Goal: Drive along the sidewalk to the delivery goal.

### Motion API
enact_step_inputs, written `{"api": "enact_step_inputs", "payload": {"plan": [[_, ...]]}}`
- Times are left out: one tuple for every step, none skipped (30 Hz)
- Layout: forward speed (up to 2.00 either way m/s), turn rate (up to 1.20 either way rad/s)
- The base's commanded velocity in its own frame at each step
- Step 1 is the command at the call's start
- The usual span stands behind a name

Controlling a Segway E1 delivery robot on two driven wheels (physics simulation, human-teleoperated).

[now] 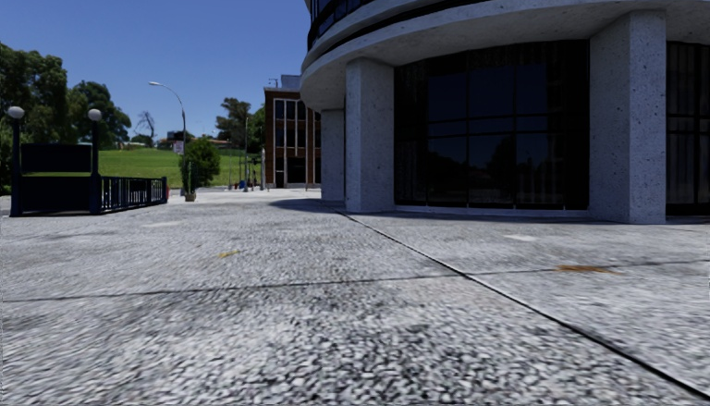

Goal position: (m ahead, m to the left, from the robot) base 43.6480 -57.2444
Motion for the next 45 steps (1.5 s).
{"api": "enact_step_inputs", "payload": {"plan": [[1.57, -0.42], [1.57, -0.42], [1.57, -0.42], [1.57, -0.42], [1.57, -0.42], [1.57, -0.42], [1.57, -0.42], [1.57, -0.42], [1.57, -0.42], [1.57, -0.42], [1.57, -0.42], [1.57, -0.42], [1.57, -0.42], [1.57, -0.42], [1.57, -0.42], [1.57, -0.42], [1.57, -0.42], [1.57, -0.42], [1.57, -0.42], [1.57, -0.42], [1.57, -0.42], [1.57, -0.42], [1.57, -0.42], [1.57, -0.42], [1.57, -0.42], [1.57, -0.42], [1.57, -0.42], [1.57, -0.42], [1.57, -0.43], [1.57, -0.50], [1.57, -0.55], [1.57, -0.55], [1.57, -0.57], [1.57, -0.59], [1.57, -0.62], [1.57, -0.64], [1.57, -0.65], [1.57, -0.65], [1.57, -0.65], [1.57, -0.65], [1.57, -0.65], [1.57, -0.65], [1.57, -0.65], [1.57, -0.65], [1.59, -0.65]]}}
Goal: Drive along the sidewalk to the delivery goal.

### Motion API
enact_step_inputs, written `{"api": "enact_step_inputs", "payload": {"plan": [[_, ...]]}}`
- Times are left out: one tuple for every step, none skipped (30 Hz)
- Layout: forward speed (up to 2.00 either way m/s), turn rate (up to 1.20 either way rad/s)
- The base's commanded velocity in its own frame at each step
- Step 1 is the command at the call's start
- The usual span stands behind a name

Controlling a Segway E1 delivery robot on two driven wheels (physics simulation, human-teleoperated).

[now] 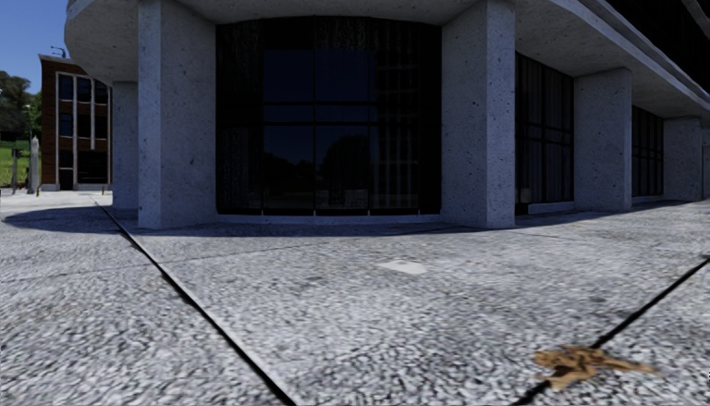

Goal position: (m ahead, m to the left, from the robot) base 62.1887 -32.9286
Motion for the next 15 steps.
{"api": "enact_step_inputs", "payload": {"plan": [[2.00, -0.65], [2.00, -0.65], [2.00, -0.65], [2.00, -0.65], [2.00, -0.65], [2.00, -0.65], [2.00, -0.65], [2.00, -0.65], [2.00, -0.65], [2.00, -0.65], [2.00, -0.65], [2.00, -0.65], [2.00, -0.65], [2.00, -0.65], [2.00, -0.65]]}}
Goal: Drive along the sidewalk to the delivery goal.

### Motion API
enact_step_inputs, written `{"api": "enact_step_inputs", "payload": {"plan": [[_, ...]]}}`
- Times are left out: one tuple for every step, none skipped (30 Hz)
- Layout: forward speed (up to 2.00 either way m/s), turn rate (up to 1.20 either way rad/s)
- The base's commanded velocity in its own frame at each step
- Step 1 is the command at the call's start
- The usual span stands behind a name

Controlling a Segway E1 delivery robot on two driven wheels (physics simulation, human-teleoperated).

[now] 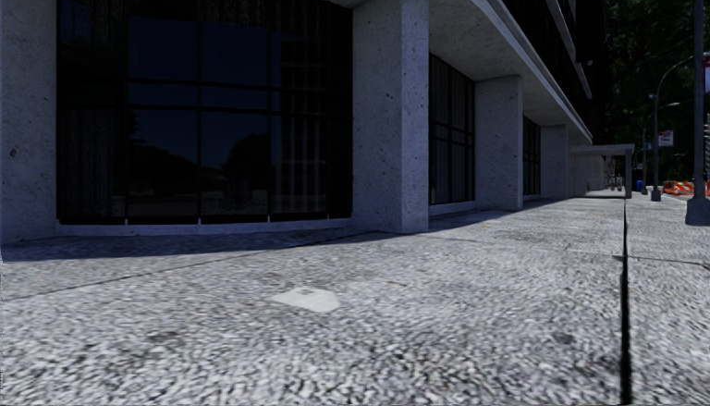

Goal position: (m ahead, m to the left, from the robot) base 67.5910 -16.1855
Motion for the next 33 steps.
{"api": "enact_step_inputs", "payload": {"plan": [[2.00, -0.65], [2.00, -0.65], [2.00, -0.65], [2.00, -0.65], [2.00, -0.65], [2.00, -0.65], [2.00, -0.65], [2.00, -0.65], [2.00, -0.65], [2.00, -0.65], [2.00, -0.65], [2.00, -0.65], [2.00, -0.65], [2.00, -0.65], [2.00, -0.65], [2.00, -0.65], [2.00, -0.65], [2.00, -0.65], [2.00, -0.65], [2.00, -0.65], [2.00, -0.65], [2.00, -0.65], [2.00, -0.65], [2.00, -0.65], [2.00, -0.65], [2.00, -0.65], [2.00, -0.65], [2.00, -0.65], [2.00, -0.60], [2.00, -0.48], [2.00, 0.00], [2.00, 0.00], [2.00, 0.00]]}}
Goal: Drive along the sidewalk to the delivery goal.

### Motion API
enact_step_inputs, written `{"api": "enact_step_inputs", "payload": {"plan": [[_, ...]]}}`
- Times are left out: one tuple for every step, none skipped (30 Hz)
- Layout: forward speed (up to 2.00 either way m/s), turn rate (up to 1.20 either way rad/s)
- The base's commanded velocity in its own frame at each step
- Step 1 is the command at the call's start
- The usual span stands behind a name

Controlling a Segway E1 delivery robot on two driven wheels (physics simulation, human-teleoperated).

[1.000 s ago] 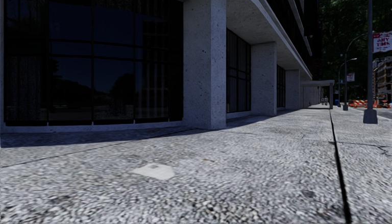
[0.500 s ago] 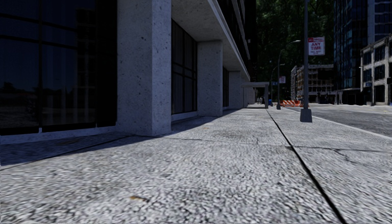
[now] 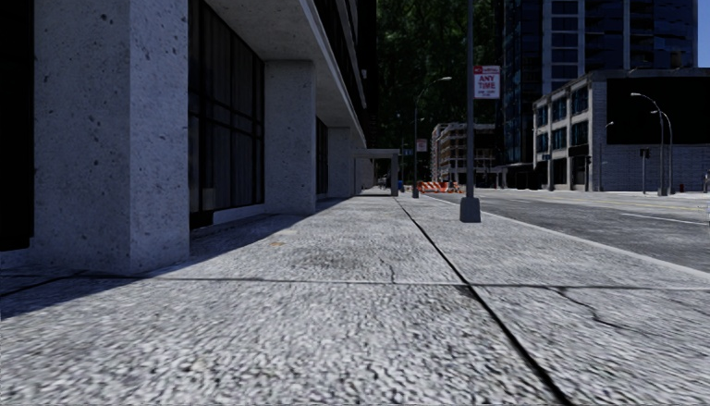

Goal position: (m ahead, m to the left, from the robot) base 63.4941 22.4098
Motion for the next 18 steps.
{"api": "enact_step_inputs", "payload": {"plan": [[2.00, 0.00], [2.00, 0.00], [2.00, 0.00], [2.00, 0.00], [2.00, 0.00], [2.00, 0.00], [2.00, 0.00], [2.00, 0.00], [2.00, 0.00], [2.00, 0.00], [2.00, 0.00], [2.00, 0.00], [2.00, 0.00], [2.00, 0.00], [2.00, 0.00], [2.00, 0.00], [2.00, 0.00], [2.00, 0.00]]}}
